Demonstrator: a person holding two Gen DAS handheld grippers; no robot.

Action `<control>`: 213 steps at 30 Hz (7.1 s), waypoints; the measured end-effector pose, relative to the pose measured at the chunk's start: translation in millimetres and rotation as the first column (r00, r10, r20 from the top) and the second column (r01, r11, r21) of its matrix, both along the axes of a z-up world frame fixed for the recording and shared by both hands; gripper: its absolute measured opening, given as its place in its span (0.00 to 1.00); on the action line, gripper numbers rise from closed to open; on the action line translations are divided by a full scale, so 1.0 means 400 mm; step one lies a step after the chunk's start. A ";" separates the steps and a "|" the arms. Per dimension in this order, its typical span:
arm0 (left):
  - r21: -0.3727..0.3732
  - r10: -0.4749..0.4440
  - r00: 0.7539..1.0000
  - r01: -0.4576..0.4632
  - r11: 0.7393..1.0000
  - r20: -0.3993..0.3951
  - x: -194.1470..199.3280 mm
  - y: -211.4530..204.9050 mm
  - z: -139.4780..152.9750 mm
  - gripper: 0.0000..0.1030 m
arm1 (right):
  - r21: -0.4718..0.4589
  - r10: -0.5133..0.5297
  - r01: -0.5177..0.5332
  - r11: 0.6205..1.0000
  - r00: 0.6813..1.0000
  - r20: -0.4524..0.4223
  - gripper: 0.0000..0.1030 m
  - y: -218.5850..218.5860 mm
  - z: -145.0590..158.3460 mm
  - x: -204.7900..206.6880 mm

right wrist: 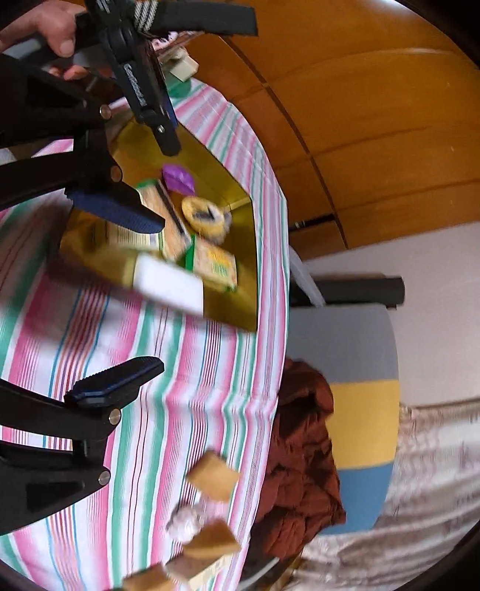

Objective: Organize objects
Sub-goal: 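Move the right tool to the cream knitted roll and grasp it, then grasp the clear plastic bag with the left tool, then carry the clear plastic bag into the gold tray and open the left tool, then carry the cream knitted roll into the gold tray and open the right tool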

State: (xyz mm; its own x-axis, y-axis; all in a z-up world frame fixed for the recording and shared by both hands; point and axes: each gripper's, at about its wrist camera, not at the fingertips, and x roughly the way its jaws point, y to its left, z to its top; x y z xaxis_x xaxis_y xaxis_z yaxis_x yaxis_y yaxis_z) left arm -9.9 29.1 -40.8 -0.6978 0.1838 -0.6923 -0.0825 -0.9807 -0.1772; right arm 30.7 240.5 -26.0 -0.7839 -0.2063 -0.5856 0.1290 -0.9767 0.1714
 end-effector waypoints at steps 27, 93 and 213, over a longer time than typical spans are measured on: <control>-0.084 -0.377 0.923 0.383 0.920 0.075 0.076 0.398 -0.024 0.48 | 0.128 -0.705 0.694 0.708 0.706 0.067 0.80 0.806 -0.097 0.138; -0.097 -0.569 0.821 0.570 0.816 0.040 -0.126 0.909 -0.142 0.07 | 0.091 -0.763 0.757 0.646 0.645 0.045 0.65 0.879 -0.198 0.138; 0.192 0.288 0.956 -0.273 0.943 -0.055 0.032 -0.257 0.000 0.42 | -0.029 0.153 -0.151 0.988 0.985 0.076 0.87 -0.246 -0.027 -0.063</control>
State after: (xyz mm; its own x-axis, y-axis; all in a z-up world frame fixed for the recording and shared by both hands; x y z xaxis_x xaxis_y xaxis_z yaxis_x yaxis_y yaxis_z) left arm 3.1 -73.8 -40.8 -0.7916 0.0887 -0.6046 0.1700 -0.9184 -0.3573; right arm 5.5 142.0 -36.7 -0.6944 -0.3338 -0.6375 0.2607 -0.9424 0.2094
